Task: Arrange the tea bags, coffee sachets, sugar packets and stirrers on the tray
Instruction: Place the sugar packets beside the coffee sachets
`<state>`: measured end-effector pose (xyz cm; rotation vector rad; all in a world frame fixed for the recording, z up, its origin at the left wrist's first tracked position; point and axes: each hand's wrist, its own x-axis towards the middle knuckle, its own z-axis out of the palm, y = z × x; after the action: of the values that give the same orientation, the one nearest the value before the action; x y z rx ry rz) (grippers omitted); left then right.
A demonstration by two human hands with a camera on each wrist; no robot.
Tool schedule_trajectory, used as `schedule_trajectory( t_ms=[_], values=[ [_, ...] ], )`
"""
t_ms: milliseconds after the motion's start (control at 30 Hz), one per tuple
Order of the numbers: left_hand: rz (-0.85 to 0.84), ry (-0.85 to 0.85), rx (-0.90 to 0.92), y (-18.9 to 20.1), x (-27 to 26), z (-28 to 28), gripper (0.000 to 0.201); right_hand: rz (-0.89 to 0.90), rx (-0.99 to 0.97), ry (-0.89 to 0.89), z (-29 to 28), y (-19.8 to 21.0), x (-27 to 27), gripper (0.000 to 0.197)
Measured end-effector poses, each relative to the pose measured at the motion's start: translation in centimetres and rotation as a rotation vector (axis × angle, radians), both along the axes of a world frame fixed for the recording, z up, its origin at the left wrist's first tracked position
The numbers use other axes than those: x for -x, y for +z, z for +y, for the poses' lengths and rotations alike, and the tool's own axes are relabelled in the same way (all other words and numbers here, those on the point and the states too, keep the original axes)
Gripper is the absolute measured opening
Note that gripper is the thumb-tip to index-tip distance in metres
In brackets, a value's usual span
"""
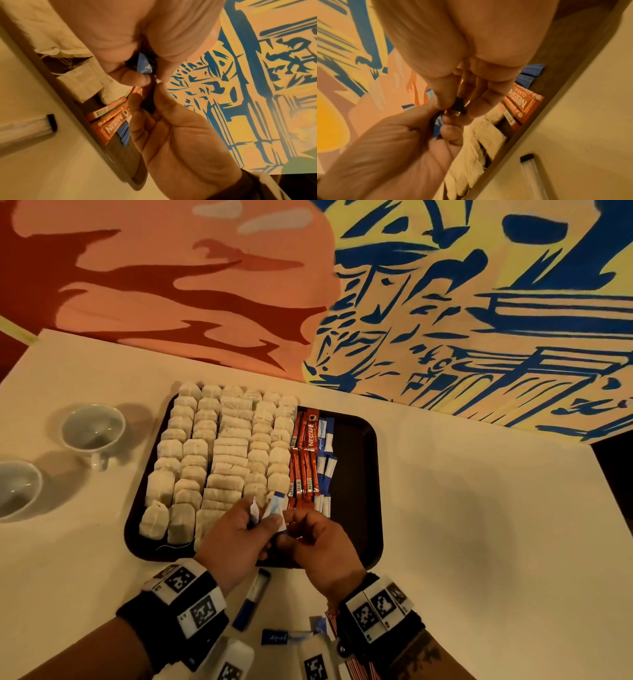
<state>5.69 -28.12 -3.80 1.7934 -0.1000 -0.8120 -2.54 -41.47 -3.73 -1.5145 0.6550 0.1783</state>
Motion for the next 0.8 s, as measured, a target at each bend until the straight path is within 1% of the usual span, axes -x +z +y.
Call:
schedule_trajectory(
  t_ms=[67, 133, 233, 333, 533, 700, 800],
  values=[
    [0.053, 0.065, 0.053, -0.1, -0.5, 0.0, 0.010, 0.025, 0.056, -0.085, -0.8, -0.2, -0.6, 0.018],
    [0.098, 0.123, 0.098, 0.0, -0.9, 0.0, 0.014, 0.069, 0.131, -0.199, -2.6, -1.0, -1.6, 0.014],
    [0.107, 0.126, 0.088, -0.3, -1.1, 0.3, 0.019, 0.139, 0.231, -0.300, -5.7, -2.4, -3.5, 0.013],
    [0.095, 0.097, 0.066, -0.5, -1.0, 0.5, 0.018, 0.185, 0.358, -0.300, -8.0, -3.5, -5.4, 0.014],
    [0.084, 0.078, 0.048, -0.5, -0.5, 0.8, 0.008, 0.317, 0.465, -0.288, -8.9, -5.5, -7.8, 0.016],
    [0.080, 0.076, 0.033, -0.7, -0.4, 1.2, 0.011, 0.374, 0.567, -0.247, -8.7, -5.1, -7.8, 0.018],
    [0.081, 0.074, 0.033, -0.8, -0.5, 1.3, 0.012, 0.386, 0.592, -0.228, -8.4, -4.7, -7.7, 0.021]
  ],
)
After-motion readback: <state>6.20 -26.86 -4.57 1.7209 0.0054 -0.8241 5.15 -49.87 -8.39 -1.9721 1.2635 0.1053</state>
